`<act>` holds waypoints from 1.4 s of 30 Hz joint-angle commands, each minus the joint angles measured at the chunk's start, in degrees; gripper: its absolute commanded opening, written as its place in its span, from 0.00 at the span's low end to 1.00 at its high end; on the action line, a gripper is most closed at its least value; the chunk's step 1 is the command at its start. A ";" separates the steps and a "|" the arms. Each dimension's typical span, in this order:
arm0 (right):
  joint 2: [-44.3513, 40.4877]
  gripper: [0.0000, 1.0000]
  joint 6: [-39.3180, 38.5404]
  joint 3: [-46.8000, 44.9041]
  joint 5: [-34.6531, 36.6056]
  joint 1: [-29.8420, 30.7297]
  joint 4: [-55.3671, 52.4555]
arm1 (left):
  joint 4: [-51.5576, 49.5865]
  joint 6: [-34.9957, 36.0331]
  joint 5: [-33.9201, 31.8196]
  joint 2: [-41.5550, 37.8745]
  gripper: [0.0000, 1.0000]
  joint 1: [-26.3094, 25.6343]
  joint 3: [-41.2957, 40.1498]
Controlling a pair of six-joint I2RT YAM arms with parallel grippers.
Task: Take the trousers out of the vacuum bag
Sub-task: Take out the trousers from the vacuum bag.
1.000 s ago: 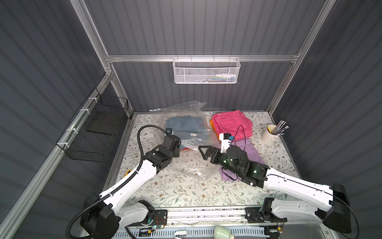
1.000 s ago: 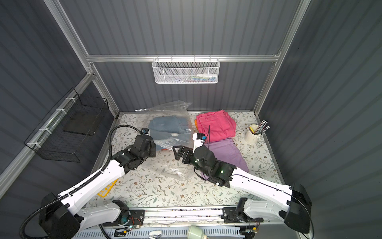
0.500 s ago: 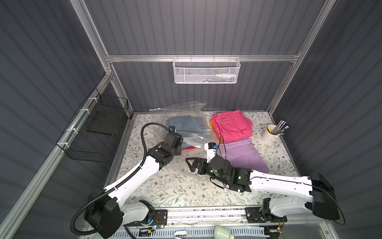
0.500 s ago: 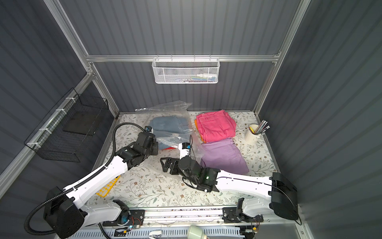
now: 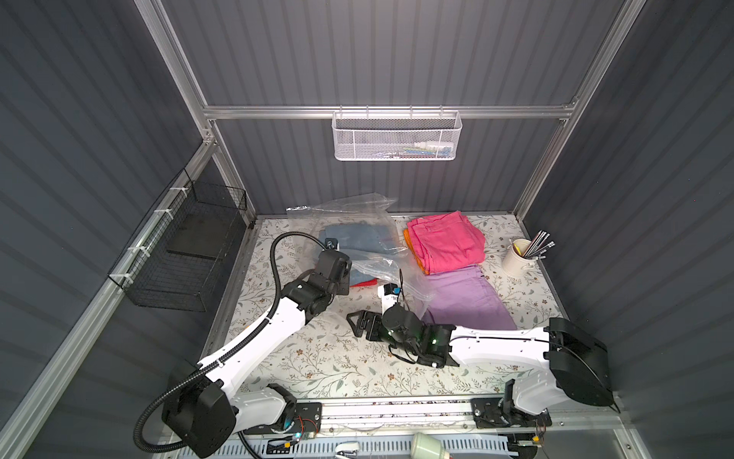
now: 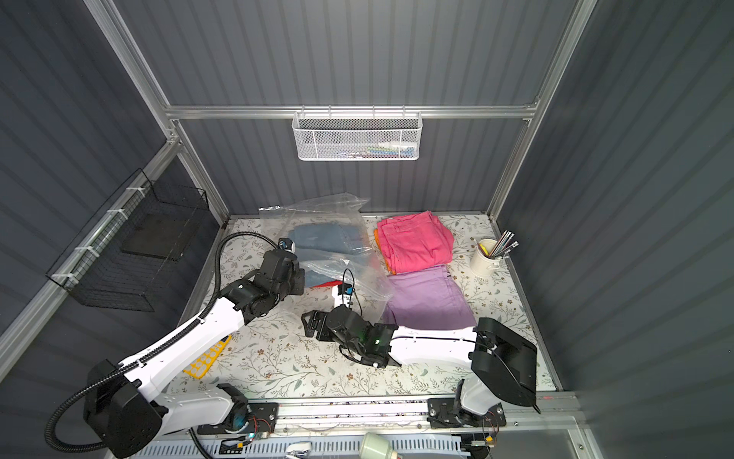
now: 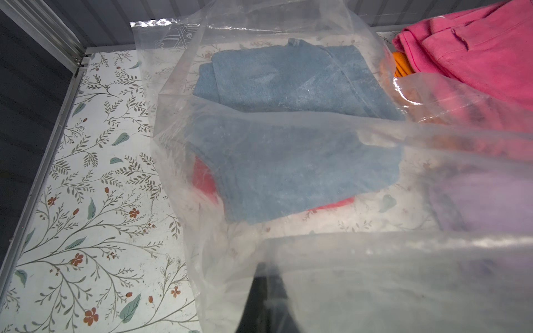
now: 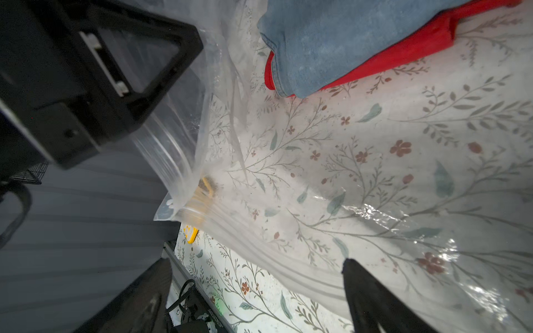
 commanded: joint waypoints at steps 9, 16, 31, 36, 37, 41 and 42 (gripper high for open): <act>5.38 0.92 6.32 -0.36 -5.42 -6.20 7.64 | 0.13 1.12 1.11 -3.06 0.00 0.42 0.32; 9.37 0.88 10.71 4.20 -3.41 -8.49 3.93 | -0.31 -0.14 2.27 -4.61 0.00 0.51 -1.16; 21.58 0.73 13.12 16.99 0.93 -10.78 -0.87 | 0.00 -0.45 2.55 -6.07 0.00 0.47 -2.01; 25.16 0.75 12.60 18.98 -0.58 -13.40 -0.14 | -0.17 -0.31 2.72 -6.33 0.00 0.47 -2.12; 25.75 0.75 12.75 19.31 -0.71 -13.89 0.01 | -0.16 -0.24 2.72 -6.53 0.00 0.47 -2.23; 27.90 0.76 12.21 20.68 -1.45 -15.63 0.58 | -0.22 -0.58 2.98 -6.80 0.00 0.47 -2.31; 28.31 0.76 11.99 20.83 -1.65 -16.05 1.09 | -0.19 -0.73 3.06 -6.92 0.00 0.47 -2.29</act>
